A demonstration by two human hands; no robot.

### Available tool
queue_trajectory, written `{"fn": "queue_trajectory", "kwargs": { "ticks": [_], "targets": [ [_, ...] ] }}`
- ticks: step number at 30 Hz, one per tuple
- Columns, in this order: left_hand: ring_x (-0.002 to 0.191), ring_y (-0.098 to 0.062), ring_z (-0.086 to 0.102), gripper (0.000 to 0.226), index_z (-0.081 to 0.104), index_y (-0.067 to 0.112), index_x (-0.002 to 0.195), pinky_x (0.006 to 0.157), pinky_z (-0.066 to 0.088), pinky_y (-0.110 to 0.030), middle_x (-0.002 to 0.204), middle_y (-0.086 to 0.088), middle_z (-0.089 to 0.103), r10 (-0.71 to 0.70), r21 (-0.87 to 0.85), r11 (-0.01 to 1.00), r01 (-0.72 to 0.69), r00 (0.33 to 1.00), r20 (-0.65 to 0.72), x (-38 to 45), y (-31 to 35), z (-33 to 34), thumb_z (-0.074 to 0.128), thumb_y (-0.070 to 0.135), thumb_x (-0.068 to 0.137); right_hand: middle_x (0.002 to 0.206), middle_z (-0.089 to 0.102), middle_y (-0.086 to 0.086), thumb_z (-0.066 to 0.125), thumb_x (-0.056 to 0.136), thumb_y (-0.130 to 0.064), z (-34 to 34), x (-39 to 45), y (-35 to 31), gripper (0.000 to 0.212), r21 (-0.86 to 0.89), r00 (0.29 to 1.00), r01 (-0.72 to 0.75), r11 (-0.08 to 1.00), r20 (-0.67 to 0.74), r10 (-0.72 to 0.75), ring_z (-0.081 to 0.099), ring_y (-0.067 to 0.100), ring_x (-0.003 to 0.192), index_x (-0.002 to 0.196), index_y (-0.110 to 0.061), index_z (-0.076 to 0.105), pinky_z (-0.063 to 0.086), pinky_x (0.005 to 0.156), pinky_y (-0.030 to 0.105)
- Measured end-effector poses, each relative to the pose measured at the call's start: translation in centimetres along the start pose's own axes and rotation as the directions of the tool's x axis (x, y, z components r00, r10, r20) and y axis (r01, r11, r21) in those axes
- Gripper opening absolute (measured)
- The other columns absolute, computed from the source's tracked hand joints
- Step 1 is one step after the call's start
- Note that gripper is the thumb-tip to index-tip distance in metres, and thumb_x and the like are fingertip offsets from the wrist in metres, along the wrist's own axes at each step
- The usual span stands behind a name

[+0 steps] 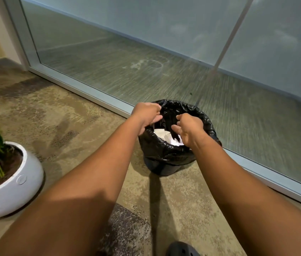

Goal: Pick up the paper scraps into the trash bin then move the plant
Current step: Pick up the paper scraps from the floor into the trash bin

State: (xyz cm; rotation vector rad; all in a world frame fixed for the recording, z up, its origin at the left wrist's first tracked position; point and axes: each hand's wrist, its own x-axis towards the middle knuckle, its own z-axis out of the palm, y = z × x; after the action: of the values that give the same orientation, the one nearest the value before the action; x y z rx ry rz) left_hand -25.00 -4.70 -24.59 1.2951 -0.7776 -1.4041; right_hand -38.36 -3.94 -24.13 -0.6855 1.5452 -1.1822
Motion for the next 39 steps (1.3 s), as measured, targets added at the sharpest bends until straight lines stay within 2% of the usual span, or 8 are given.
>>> {"fn": "queue_trajectory", "kwargs": {
  "ticks": [8,12,16,23,27,31,35,39],
  "targets": [
    [0.077,-0.018,0.069,0.03,0.06,-0.004,0.125,0.073,0.06,-0.019,0.104,-0.018,0.065,-0.042,-0.146,0.989,0.012,0.978,-0.204,-1.8,-3.1,-8.7,0.05,0.001,0.097,0.1,0.072,0.015,0.06,0.093,0.002,6.6,-4.6,1.7,0.014,0.043,0.913,0.194,0.98,0.359,-0.196,0.072,0.025,0.078,0.104,-0.006,0.061,0.061,0.077,0.03],
    [0.075,-0.017,0.068,0.03,0.061,-0.003,0.124,0.077,0.059,-0.022,0.095,-0.012,0.066,-0.149,-0.096,0.988,0.124,0.938,-0.315,-3.8,-7.0,-14.7,0.05,0.0,0.096,0.093,0.07,0.016,0.062,0.09,0.004,9.6,-6.4,5.3,0.012,-0.121,0.855,0.181,0.976,0.509,-0.096,0.069,0.024,0.069,0.089,-0.008,0.062,0.061,0.066,0.026],
    [0.07,-0.014,0.062,0.019,0.06,0.011,0.113,0.058,0.051,-0.021,0.104,-0.011,0.065,-0.207,0.003,0.974,0.227,0.893,-0.399,-7.3,-10.4,-19.1,0.047,0.007,0.1,0.095,0.071,0.013,0.056,0.095,-0.005,11.9,-7.9,10.7,0.011,-0.35,0.818,0.198,0.916,0.574,0.042,0.069,0.021,0.069,0.088,-0.011,0.063,0.059,0.063,0.025],
    [0.057,-0.023,0.054,0.017,0.066,0.009,0.075,0.052,0.039,-0.023,0.067,-0.012,0.063,-0.286,0.163,0.894,0.417,0.812,-0.508,-14.5,-17.2,-26.3,0.05,0.011,0.082,0.082,0.067,0.007,0.058,0.091,-0.008,14.2,-13.0,19.5,0.015,-0.597,0.736,0.272,0.755,0.634,0.236,0.061,0.015,0.062,0.081,-0.016,0.064,0.054,0.059,0.028],
    [0.071,-0.027,0.063,0.015,0.067,0.017,0.079,0.067,0.056,-0.032,0.077,-0.009,0.067,-0.218,0.304,0.85,0.43,0.813,-0.54,-17.7,-18.6,-29.6,0.054,0.012,0.085,0.067,0.065,0.0,0.061,0.086,-0.012,16.2,-16.0,23.2,0.022,-0.649,0.64,0.49,0.582,0.721,0.265,0.063,0.019,0.066,0.066,-0.02,0.063,0.056,0.072,0.038],
    [0.076,-0.029,0.067,0.017,0.069,0.012,0.067,0.076,0.057,-0.037,0.079,-0.016,0.072,-0.175,0.391,0.788,0.476,0.782,-0.598,-20.8,-19.3,-33.9,0.057,0.012,0.08,0.083,0.067,-0.002,0.063,0.09,-0.02,18.6,-19.7,25.8,0.012,-0.595,0.489,0.663,0.453,0.804,0.339,0.061,0.013,0.078,0.084,-0.019,0.073,0.047,0.072,0.023],
    [0.086,-0.023,0.068,0.011,0.069,0.017,0.076,0.083,0.057,-0.035,0.087,-0.003,0.073,-0.158,0.341,0.773,0.535,0.683,-0.713,-24.2,-19.8,-38.0,0.059,0.014,0.079,0.09,0.071,0.006,0.063,0.09,-0.023,21.4,-23.6,28.8,0.014,-0.536,0.37,0.737,0.412,0.83,0.417,0.067,0.021,0.085,0.091,-0.013,0.073,0.056,0.085,0.038],
    [0.095,-0.018,0.066,0.009,0.064,0.029,0.081,0.087,0.053,-0.031,0.095,0.006,0.069,-0.001,0.374,0.753,0.542,0.57,-0.822,-27.2,-20.6,-42.4,0.069,0.029,0.073,0.097,0.072,0.004,0.063,0.088,-0.022,24.2,-27.3,31.2,0.014,-0.457,0.309,0.807,0.374,0.867,0.392,0.066,0.02,0.091,0.093,-0.014,0.073,0.053,0.081,0.032]
  ]
}}
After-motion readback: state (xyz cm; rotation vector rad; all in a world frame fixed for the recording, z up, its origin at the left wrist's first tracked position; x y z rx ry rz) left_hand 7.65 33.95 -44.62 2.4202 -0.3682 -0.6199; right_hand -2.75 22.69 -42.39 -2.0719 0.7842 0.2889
